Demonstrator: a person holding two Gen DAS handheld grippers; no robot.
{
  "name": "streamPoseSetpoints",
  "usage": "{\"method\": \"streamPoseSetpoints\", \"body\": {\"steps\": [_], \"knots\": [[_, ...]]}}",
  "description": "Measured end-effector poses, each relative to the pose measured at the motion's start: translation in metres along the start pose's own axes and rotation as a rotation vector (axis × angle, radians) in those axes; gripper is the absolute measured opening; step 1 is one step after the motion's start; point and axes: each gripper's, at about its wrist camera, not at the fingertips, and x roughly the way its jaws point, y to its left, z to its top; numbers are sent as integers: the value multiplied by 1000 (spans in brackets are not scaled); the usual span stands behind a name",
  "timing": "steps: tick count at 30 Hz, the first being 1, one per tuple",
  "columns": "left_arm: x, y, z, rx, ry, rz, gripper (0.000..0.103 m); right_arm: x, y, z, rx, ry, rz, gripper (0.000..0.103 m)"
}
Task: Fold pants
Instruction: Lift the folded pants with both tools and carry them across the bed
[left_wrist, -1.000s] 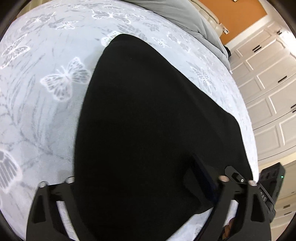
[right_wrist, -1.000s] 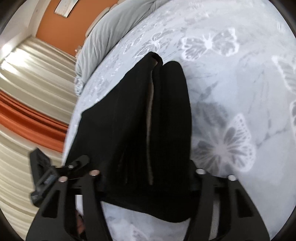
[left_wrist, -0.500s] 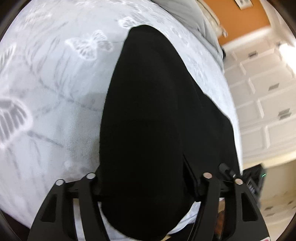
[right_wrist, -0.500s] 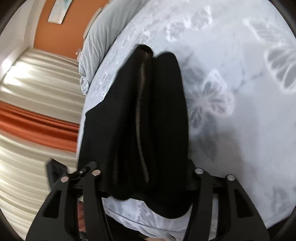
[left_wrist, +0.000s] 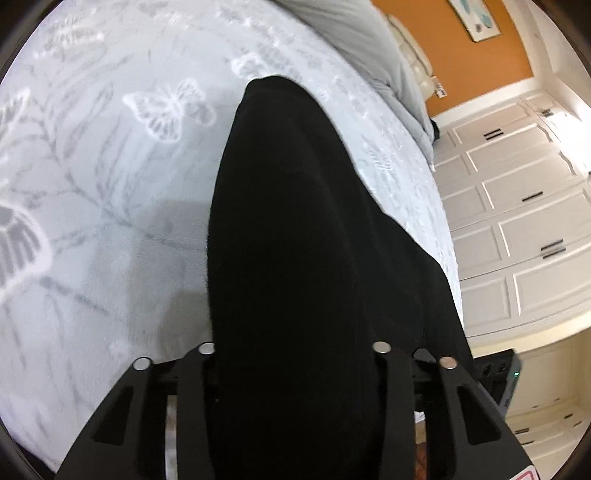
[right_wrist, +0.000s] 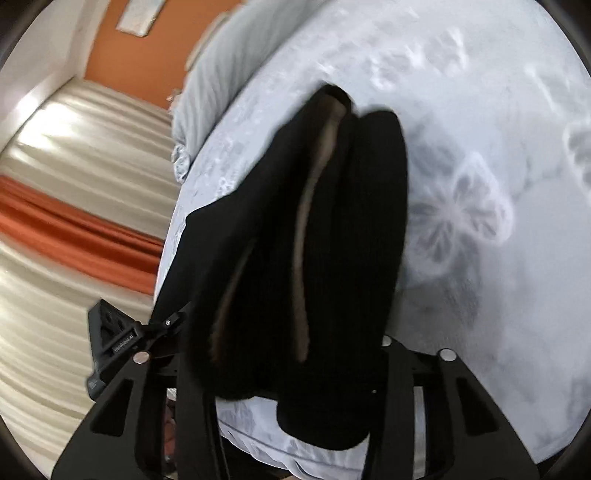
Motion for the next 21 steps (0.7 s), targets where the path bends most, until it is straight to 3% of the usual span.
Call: {"method": "streamPoseSetpoints", "body": {"steps": [3,9,12,16,21], "knots": [[-29,-16,-19,35,-23,0,30,-22,14,-15,-11,-25,57,39],[-83,-31,-66,93,28,10,30,-74,15,-68,-2,-19,127,38],[-113,-39,-92,154,26,3,30,-89,34,-83,-23,-29,148,38],[-151,-63,-117,261,-19,-34,30,-125,64,-90,-103,-87,169,38],[-195,-109,-110,365,-142,-105,30,-180,117,-76,-257,-227,226,38]]}}
